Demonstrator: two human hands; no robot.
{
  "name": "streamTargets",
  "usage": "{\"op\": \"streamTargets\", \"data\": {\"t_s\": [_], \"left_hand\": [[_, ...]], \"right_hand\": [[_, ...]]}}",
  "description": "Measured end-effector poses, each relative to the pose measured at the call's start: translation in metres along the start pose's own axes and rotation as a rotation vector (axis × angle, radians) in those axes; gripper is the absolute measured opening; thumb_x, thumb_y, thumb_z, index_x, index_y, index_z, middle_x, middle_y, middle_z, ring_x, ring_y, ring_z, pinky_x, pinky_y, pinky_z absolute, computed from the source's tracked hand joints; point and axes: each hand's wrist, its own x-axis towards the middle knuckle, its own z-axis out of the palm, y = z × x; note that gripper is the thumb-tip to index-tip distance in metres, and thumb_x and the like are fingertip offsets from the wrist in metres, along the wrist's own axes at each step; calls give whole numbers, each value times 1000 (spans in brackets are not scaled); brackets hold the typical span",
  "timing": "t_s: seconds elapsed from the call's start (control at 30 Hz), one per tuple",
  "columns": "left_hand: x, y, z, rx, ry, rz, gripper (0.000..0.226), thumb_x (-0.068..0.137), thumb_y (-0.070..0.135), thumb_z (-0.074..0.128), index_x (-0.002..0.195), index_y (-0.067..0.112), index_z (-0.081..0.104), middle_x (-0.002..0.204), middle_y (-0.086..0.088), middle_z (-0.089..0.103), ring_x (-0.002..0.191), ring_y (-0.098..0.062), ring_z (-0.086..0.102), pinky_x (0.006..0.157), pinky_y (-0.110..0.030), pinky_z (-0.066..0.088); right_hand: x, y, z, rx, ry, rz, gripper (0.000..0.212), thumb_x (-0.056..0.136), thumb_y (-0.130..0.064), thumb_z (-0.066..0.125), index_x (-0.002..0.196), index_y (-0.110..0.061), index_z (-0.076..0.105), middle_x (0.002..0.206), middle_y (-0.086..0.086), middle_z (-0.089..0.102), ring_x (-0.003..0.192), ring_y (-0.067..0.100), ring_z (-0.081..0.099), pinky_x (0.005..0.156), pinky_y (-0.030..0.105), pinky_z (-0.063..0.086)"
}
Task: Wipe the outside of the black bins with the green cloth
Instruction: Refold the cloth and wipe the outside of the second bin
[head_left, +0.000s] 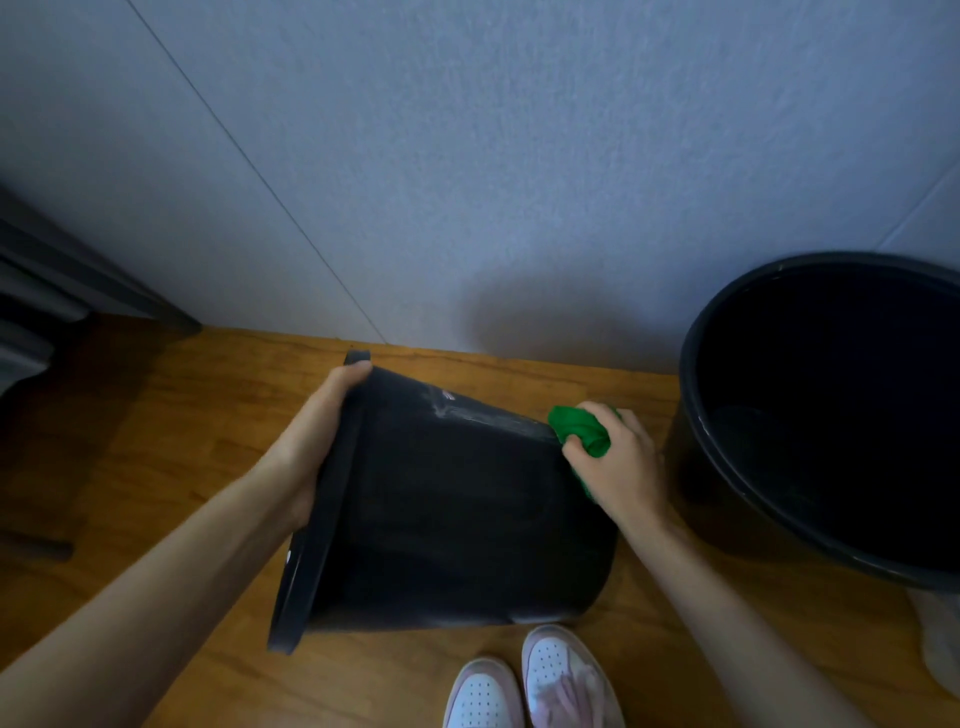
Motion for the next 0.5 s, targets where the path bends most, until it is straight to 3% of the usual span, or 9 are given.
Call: {"op": "streamTargets", "data": {"t_s": [0.1, 0.2, 0.37, 0.5], "left_hand": [[3, 0, -1, 38, 9, -76, 36, 85, 38, 58, 105, 9, 66, 89, -11, 75, 83, -29, 70, 70, -36, 55], [1, -5, -3, 80, 54, -34, 45, 83, 39, 61, 118, 11, 60, 105, -13, 70, 94, -32, 67, 79, -42, 54], [-17, -7, 6, 39, 8, 74, 17, 92, 28, 51, 100, 23, 65, 101, -8, 71, 94, -27, 67, 79, -40, 53], [-24, -18, 20, 60, -12, 99, 18, 93, 30, 48, 106, 26, 61, 110, -6, 68, 103, -26, 63, 96, -46, 46]], "right_hand": [[-5, 1, -3, -53, 6, -29, 38, 81, -28, 62, 118, -27, 56, 117, -2, 54, 101, 21, 55, 71, 22, 31], [-11, 0, -7, -49, 66, -70, 37, 79, -26, 65, 115, -26, 57, 116, -2, 55, 99, 22, 57, 72, 23, 34], [-17, -12, -17, -16, 218, -200, 37, 73, -20, 71, 109, -19, 61, 116, 5, 57, 100, 28, 59, 74, 26, 39], [-37, -30, -10, 37, 302, -331, 35, 72, -33, 59, 106, -22, 57, 120, 8, 57, 107, 28, 59, 75, 34, 51]]}}
